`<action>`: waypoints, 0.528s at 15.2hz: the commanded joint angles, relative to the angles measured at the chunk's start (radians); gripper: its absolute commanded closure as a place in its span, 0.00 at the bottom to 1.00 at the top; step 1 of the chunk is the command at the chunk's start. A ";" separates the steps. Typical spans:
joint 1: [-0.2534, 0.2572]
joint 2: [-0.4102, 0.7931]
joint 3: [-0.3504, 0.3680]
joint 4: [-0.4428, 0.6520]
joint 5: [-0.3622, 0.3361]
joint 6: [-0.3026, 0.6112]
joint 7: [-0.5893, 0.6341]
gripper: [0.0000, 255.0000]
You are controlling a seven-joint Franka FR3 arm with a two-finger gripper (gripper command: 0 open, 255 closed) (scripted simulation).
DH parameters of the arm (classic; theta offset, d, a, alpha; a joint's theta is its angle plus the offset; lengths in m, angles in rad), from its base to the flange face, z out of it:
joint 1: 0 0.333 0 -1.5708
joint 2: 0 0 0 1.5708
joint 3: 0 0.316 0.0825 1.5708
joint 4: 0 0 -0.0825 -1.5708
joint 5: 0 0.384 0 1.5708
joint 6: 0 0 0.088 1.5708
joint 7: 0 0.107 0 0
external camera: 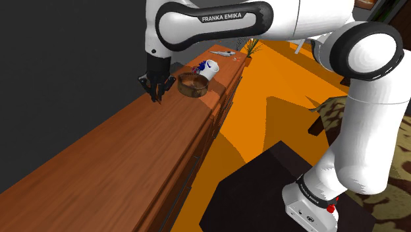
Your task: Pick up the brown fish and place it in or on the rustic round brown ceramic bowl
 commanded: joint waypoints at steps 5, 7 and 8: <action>-0.076 -0.003 -0.026 0.012 0.014 -0.022 -0.103 1.00; -0.104 0.003 -0.037 0.024 0.017 -0.031 -0.143 1.00; -0.118 0.008 -0.042 0.033 0.018 -0.037 -0.163 1.00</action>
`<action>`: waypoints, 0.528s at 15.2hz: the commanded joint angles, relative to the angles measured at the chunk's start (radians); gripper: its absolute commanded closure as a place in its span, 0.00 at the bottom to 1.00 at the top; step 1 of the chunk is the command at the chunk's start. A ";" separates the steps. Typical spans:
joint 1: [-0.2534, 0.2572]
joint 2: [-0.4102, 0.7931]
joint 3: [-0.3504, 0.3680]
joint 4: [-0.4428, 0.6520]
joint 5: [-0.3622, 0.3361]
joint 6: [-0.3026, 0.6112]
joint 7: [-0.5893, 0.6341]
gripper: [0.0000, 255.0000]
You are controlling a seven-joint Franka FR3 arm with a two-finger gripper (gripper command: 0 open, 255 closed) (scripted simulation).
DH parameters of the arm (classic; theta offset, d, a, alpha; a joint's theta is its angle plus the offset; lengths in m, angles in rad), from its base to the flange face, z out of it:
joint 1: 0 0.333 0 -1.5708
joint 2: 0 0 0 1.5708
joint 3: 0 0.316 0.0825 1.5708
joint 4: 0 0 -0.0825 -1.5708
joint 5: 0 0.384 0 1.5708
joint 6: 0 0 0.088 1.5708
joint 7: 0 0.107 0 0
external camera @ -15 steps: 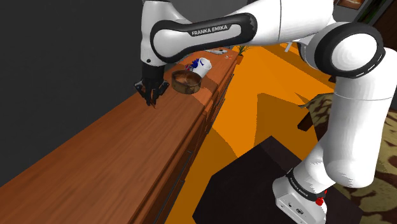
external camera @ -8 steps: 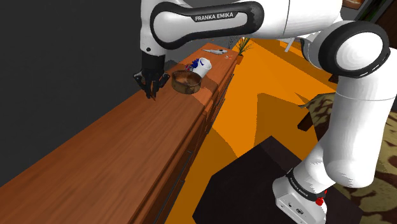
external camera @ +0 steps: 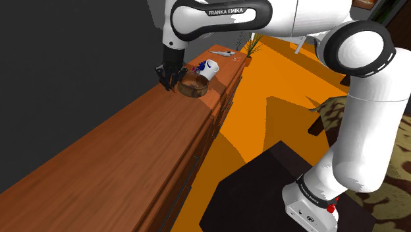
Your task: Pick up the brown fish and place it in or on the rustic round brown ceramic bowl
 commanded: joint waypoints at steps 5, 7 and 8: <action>-0.078 0.044 -0.034 0.078 0.003 -0.044 -0.116 1.00; -0.102 0.066 -0.045 0.115 0.002 -0.062 -0.153 1.00; -0.113 0.079 -0.050 0.137 0.001 -0.072 -0.171 1.00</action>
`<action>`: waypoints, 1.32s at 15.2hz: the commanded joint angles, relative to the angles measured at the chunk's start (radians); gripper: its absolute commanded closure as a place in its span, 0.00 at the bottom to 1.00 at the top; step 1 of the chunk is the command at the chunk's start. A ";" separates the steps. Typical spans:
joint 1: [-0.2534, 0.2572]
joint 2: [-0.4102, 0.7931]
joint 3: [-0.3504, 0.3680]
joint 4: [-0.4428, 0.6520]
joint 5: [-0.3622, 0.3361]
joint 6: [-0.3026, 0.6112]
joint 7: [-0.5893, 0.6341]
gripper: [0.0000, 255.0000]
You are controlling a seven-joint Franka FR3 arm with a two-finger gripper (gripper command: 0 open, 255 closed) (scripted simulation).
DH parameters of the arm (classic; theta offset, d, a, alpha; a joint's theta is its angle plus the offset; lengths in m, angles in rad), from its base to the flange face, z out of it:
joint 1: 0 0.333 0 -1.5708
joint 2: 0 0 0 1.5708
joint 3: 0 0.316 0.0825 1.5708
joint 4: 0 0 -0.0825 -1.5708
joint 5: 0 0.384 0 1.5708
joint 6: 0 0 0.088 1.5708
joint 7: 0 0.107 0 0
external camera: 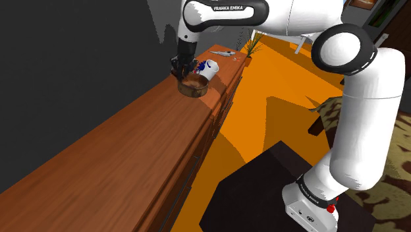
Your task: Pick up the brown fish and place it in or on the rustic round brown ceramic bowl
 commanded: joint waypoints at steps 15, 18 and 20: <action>-0.122 0.293 -0.066 0.452 -0.024 -0.178 -0.219 1.00; -0.127 0.286 -0.066 0.399 -0.023 -0.132 -0.221 1.00; -0.129 0.283 -0.066 0.368 -0.023 -0.103 -0.222 1.00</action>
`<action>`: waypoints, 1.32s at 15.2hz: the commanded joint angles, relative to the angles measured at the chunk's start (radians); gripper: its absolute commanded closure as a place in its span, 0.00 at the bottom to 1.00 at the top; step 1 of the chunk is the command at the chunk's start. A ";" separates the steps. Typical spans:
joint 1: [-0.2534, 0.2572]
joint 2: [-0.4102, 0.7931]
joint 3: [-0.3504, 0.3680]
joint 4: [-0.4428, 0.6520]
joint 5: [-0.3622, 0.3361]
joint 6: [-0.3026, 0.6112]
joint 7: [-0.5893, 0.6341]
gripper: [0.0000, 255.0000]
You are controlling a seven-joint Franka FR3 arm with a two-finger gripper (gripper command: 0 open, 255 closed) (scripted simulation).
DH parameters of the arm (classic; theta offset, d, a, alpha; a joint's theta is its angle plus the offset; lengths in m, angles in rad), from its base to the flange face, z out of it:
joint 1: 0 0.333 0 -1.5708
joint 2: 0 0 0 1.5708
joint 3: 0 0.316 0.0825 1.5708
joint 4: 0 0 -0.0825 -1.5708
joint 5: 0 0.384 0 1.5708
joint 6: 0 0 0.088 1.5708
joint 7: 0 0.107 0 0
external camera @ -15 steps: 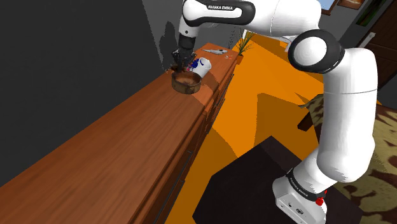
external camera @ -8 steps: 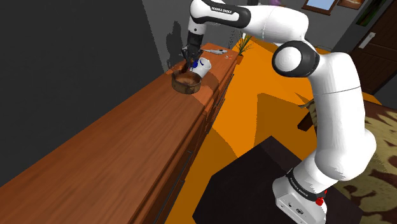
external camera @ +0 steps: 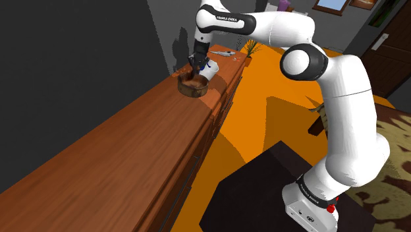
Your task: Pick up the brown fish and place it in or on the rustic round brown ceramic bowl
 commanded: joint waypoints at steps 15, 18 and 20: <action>-0.007 0.006 -0.002 -0.079 -0.001 0.084 -0.004 0.00; -0.006 0.005 -0.001 -0.080 -0.001 0.084 -0.004 0.00; -0.004 0.008 -0.001 -0.006 -0.001 0.015 -0.005 0.00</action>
